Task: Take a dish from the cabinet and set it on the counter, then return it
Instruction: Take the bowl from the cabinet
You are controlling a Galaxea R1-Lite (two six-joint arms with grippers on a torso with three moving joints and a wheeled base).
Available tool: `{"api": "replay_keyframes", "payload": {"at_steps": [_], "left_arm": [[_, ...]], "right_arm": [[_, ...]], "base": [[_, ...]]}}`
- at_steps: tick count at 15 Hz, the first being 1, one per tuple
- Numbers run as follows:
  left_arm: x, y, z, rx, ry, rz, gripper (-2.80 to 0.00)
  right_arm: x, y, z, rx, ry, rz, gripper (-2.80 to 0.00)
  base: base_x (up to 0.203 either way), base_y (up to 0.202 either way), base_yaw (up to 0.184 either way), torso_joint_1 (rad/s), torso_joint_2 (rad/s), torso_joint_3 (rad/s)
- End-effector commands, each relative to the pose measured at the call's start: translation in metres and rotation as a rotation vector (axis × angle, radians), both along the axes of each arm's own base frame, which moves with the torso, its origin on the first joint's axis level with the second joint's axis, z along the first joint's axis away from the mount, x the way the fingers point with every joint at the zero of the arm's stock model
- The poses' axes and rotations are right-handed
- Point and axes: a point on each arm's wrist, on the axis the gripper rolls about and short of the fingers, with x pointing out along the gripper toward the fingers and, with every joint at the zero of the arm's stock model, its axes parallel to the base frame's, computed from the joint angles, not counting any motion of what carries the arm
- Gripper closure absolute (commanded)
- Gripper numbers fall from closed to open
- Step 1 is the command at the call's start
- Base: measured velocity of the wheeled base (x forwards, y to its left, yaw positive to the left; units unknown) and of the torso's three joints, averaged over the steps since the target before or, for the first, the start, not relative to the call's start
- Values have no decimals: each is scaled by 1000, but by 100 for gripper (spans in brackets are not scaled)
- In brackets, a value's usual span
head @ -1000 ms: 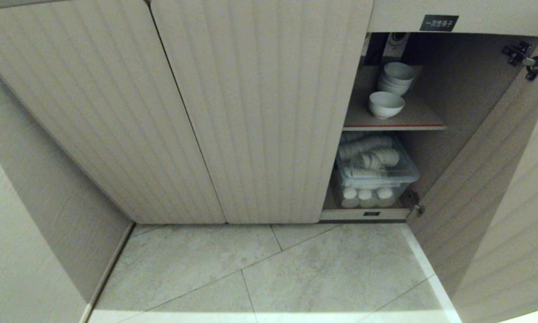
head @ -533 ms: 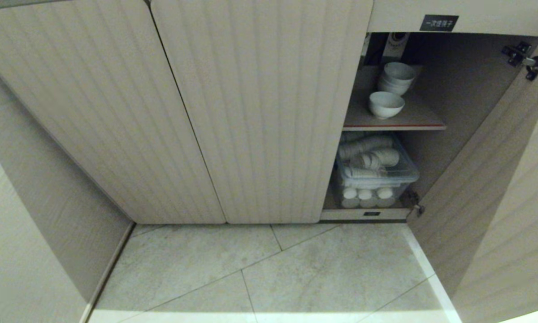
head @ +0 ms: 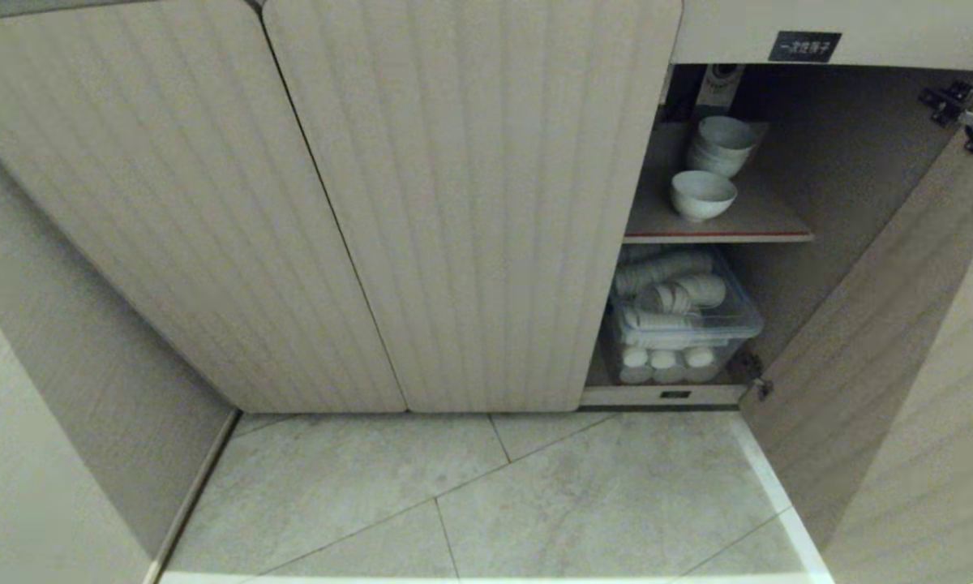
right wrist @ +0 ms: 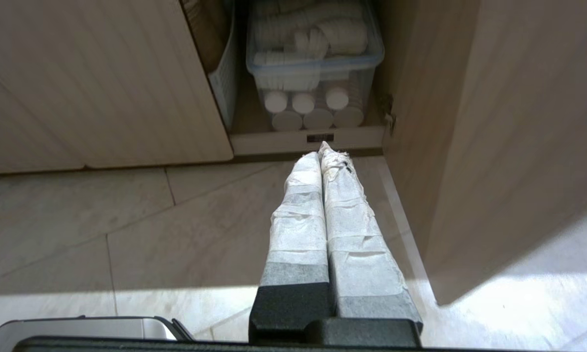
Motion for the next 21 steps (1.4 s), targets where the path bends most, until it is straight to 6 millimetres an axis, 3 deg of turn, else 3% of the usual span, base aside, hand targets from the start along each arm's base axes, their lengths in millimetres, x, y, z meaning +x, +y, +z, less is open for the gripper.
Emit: {"api": "replay_keyframes", "payload": {"at_steps": [1,16,21], "left_arm": [[0,0,0,0,-1,0,0],[0,0,0,0,-1,1,0],[0,0,0,0,-1,0,0]], "right_arm": [[0,0,0,1,-1,0,0],[0,0,0,1,-1,0,0],[0,0,0,1,-2,0,0]], "base": [[204,0,2,7,7,-3],[194,0,1,2,1,1],[19,0,0,1,0,1]]}}
